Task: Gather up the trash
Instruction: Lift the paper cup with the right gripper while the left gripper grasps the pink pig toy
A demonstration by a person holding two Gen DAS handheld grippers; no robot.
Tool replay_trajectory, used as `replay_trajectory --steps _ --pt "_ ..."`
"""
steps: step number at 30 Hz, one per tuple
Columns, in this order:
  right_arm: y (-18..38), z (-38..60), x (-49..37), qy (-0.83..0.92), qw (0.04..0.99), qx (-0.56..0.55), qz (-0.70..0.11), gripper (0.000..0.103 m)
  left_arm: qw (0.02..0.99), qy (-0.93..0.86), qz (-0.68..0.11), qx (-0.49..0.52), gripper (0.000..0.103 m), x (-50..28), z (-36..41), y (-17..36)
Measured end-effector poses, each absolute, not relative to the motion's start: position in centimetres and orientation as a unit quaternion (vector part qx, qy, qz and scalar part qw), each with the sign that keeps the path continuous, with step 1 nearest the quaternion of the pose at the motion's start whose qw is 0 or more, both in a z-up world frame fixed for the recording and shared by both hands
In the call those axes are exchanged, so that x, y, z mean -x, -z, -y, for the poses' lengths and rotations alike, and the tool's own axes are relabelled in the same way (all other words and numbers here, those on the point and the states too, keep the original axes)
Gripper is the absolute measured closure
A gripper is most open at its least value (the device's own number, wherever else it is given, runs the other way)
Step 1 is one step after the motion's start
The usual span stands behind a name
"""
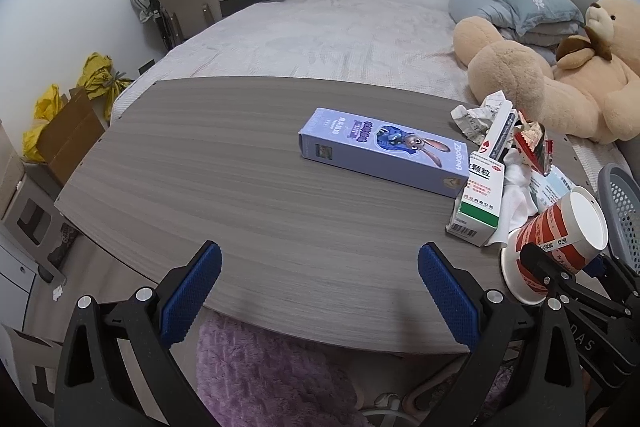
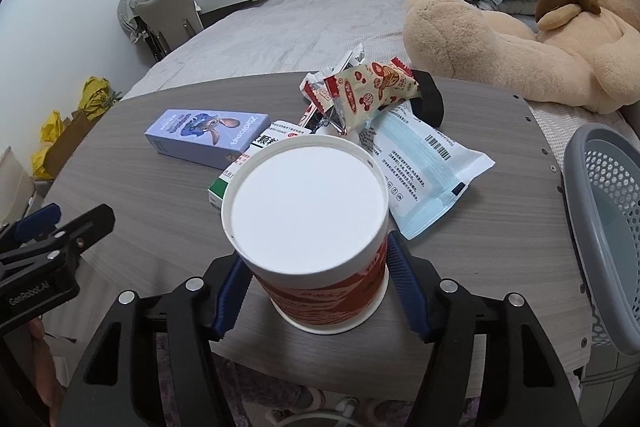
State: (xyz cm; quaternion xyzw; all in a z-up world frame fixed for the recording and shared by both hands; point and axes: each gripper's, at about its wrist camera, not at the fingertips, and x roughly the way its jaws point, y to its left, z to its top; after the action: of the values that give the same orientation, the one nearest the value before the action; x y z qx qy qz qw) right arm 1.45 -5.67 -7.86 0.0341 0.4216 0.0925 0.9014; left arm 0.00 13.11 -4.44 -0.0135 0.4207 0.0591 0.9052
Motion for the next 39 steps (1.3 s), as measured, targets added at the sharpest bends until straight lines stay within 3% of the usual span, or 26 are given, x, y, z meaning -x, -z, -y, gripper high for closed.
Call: replay_trajectory --steps 26,39 --pt "3.8 13.7 2.6 -0.051 0.918 -0.092 -0.382 0.04 0.906 -0.013 -0.423 -0.004 0.006 -2.9 -6.7 4.9" --pt "4.6 18.6 3.9 -0.003 0.916 -0.116 -0.384 0.04 0.896 0.06 -0.44 -0.017 0.006 -1.8 -0.5 5.5"
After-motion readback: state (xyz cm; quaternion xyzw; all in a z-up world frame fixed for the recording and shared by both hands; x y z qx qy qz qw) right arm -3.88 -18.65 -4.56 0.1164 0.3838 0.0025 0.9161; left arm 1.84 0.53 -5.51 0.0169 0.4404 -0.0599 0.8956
